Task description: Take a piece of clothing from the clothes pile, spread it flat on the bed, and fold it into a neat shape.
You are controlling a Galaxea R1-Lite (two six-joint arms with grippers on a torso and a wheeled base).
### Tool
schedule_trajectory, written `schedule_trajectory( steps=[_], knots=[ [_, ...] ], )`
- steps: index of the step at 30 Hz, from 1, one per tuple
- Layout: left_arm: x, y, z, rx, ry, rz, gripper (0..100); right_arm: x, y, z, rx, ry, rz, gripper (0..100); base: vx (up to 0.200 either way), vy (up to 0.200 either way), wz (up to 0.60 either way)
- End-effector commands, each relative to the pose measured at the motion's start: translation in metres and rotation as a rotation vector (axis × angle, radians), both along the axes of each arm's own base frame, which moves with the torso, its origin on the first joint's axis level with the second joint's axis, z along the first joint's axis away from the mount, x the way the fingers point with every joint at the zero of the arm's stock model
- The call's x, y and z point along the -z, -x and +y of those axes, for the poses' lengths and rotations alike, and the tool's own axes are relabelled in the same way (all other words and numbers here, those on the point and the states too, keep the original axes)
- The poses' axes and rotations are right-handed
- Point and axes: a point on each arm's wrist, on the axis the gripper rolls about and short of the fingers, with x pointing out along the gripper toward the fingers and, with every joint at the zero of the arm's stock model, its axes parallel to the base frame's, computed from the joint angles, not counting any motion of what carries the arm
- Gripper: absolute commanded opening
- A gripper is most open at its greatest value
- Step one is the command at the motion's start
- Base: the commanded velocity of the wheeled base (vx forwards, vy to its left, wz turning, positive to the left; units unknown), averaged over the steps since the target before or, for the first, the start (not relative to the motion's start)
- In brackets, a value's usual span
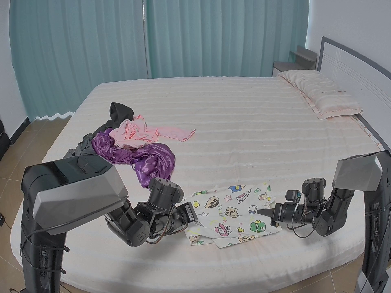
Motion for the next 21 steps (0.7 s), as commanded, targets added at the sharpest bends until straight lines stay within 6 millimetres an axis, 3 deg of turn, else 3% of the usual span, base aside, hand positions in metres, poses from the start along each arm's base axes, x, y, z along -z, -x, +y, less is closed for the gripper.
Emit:
schedule_trajectory(
  steps=[1,2,3,11,13,14,15,16,19,21],
  knots=[
    [0.002,0.001,0.000,0.001,-0.004,0.005,100,0.002,0.004,-0.003,0.015,0.002,-0.002,0,0.000,0.000,0.00],
    [0.002,0.001,0.000,0.001,-0.004,0.005,100,0.002,0.004,-0.003,0.015,0.002,-0.002,0,0.000,0.000,0.00],
    [0.002,0.001,0.000,0.001,-0.004,0.005,100,0.002,0.005,-0.003,0.015,0.005,0.002,100,0.000,0.000,0.00],
    [-0.008,-0.003,0.006,-0.019,0.008,-0.016,100,-0.009,0.008,-0.006,0.031,0.002,-0.030,100,0.000,0.000,0.00],
    [-0.033,-0.009,0.017,-0.054,0.045,-0.067,100,-0.028,0.007,-0.014,0.076,0.006,-0.092,100,0.000,0.000,0.00],
    [-0.033,-0.009,0.017,-0.054,0.045,-0.067,100,-0.028,0.007,-0.014,0.076,0.006,-0.092,100,0.000,0.000,0.00],
    [-0.053,-0.011,0.029,-0.080,0.071,-0.102,100,-0.041,0.008,-0.017,0.101,0.002,-0.120,100,0.000,0.000,0.00],
    [-0.053,-0.011,0.029,-0.080,0.071,-0.102,100,-0.041,0.008,-0.017,0.101,0.002,-0.120,100,0.000,0.000,0.00],
    [-0.069,-0.007,0.053,-0.146,0.097,-0.112,100,-0.067,0.024,-0.017,0.140,-0.037,-0.117,100,0.000,0.000,0.00],
    [-0.071,-0.009,0.065,-0.189,0.118,-0.102,100,-0.069,0.034,-0.013,0.118,-0.038,-0.097,100,0.000,0.000,0.00]
  ],
)
